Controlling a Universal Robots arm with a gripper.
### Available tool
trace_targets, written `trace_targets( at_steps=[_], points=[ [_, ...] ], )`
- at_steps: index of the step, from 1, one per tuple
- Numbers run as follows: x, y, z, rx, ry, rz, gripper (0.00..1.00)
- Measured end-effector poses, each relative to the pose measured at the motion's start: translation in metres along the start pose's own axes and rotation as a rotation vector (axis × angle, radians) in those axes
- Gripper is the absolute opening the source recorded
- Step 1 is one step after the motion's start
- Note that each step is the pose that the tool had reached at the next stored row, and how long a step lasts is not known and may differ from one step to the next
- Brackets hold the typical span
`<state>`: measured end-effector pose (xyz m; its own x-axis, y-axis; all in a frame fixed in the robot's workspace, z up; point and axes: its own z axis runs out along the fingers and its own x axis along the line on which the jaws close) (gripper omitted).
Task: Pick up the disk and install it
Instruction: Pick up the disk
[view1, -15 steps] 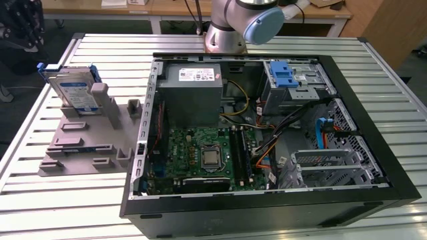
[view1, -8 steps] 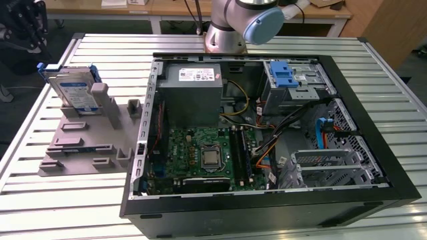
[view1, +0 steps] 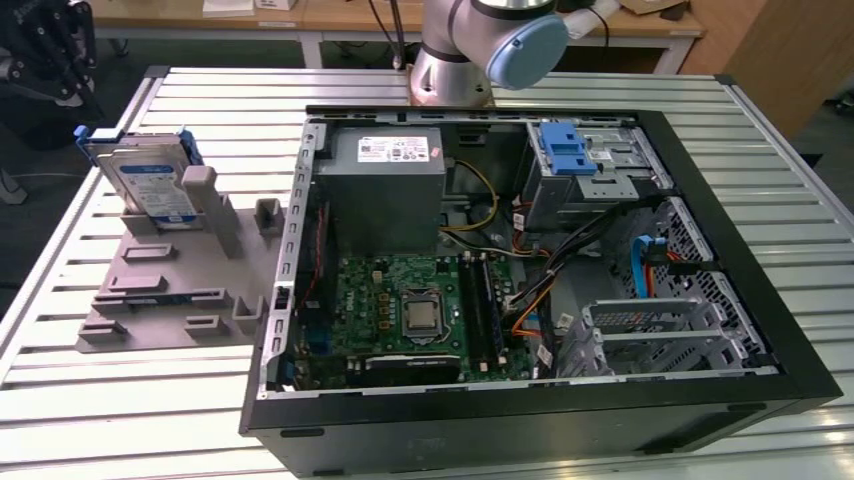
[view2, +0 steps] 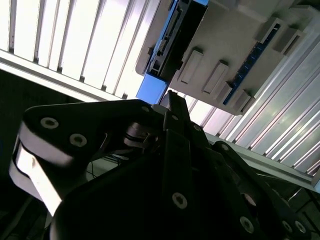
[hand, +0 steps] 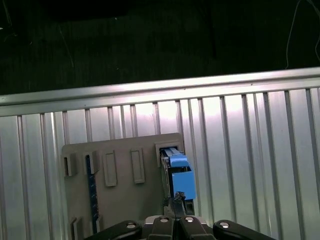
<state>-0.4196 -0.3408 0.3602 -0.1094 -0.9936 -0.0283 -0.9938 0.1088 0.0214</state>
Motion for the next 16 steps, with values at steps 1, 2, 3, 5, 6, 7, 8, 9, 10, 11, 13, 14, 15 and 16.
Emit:
trace_targets(
  at_steps=[1,2,3,5,6,7,8,9,10,11,13,14,15,16],
  points=[
    [0.0,0.0,0.0,0.0,0.0,0.0,0.11],
    [0.0,0.0,0.0,0.0,0.0,0.0,0.17],
    [0.0,0.0,0.0,0.0,0.0,0.0,0.17],
    [0.0,0.0,0.0,0.0001,0.0,0.0,0.29],
    [0.0,0.0,0.0,0.0001,0.0,0.0,0.35],
    [0.0,0.0,0.0,0.0001,0.0001,0.0,0.41],
    [0.0,0.0,0.0003,0.0005,0.0002,0.0,0.41],
    [-0.0001,0.0002,0.0009,0.0015,0.0002,0.0,0.47],
    [-0.0008,0.0003,0.0017,0.0019,0.001,0.0,0.47],
    [-0.0018,0.0005,0.0033,0.0022,0.0019,0.0,0.53],
    [-0.004,0.0012,0.0068,0.0024,0.0022,0.0,0.59],
    [-0.0049,0.0016,0.0082,0.0023,0.0023,0.0,0.59],
    [-0.0057,0.0021,0.0097,0.0023,0.0023,0.0,0.59],
    [-0.0065,0.0028,0.0115,0.0022,0.0024,0.0,0.59]
  ],
)
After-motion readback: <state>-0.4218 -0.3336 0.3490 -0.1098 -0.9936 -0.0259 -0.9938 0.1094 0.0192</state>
